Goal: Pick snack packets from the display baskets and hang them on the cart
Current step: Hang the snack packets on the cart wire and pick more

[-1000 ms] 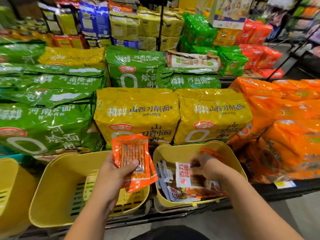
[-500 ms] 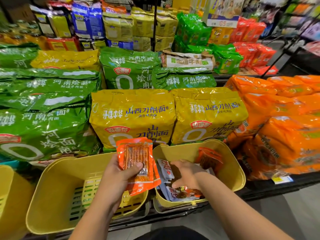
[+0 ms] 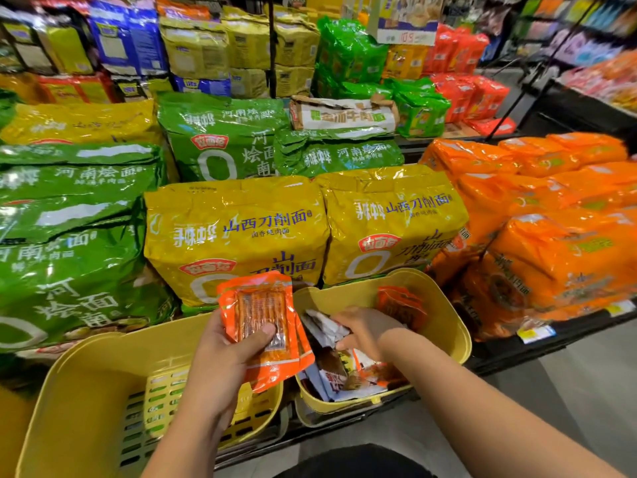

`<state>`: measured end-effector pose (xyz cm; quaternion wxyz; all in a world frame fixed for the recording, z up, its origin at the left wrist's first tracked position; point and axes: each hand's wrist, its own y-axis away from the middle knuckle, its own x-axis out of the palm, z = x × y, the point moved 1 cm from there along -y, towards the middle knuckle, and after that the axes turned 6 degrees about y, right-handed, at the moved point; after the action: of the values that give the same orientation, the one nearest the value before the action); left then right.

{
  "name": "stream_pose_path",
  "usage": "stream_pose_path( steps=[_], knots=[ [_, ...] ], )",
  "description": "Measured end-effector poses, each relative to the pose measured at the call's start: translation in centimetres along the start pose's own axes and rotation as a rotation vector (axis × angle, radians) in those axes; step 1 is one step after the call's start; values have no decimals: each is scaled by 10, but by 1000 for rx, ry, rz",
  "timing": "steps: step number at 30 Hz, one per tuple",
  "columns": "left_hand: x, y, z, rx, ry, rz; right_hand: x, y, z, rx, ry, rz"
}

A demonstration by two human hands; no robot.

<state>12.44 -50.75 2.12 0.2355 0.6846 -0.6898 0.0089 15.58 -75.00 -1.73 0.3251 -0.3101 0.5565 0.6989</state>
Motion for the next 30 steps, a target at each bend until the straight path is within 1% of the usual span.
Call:
stream_pose_path(
  steps=[5,7,8,11,13,15,17,19,21,24,25,30],
  knots=[
    [3,-3,5,-5,4,0,-13,7,-7,114,-75,-17],
    [7,-4,5,1,0,0,-13,11,-18,111,-143,-83],
    [9,-5,6,3,-5,1,-12,14,-24,86,-223,-145],
    [18,-7,10,6,-11,-6,-12,28,-37,-61,-584,-350],
    [24,-8,12,16,-4,-38,-17,41,-42,-171,-860,-390],
    [30,-7,13,24,7,-66,-22,52,-44,-236,-1128,-366],
    [37,-6,12,30,18,-91,-26,57,-47,-247,-1324,-332],
    [43,-3,12,36,36,-115,-26,57,-50,-233,-1524,-240],
    [48,2,13,49,58,-132,-25,56,-53,-227,-1653,-97],
    [55,13,15,77,71,-197,-19,55,-53,-201,-1707,99],
    [56,18,16,92,73,-221,-16,52,-53,-195,-1704,136],
    [72,47,30,126,74,-331,-17,44,-50,-315,-1489,202]
  ],
)
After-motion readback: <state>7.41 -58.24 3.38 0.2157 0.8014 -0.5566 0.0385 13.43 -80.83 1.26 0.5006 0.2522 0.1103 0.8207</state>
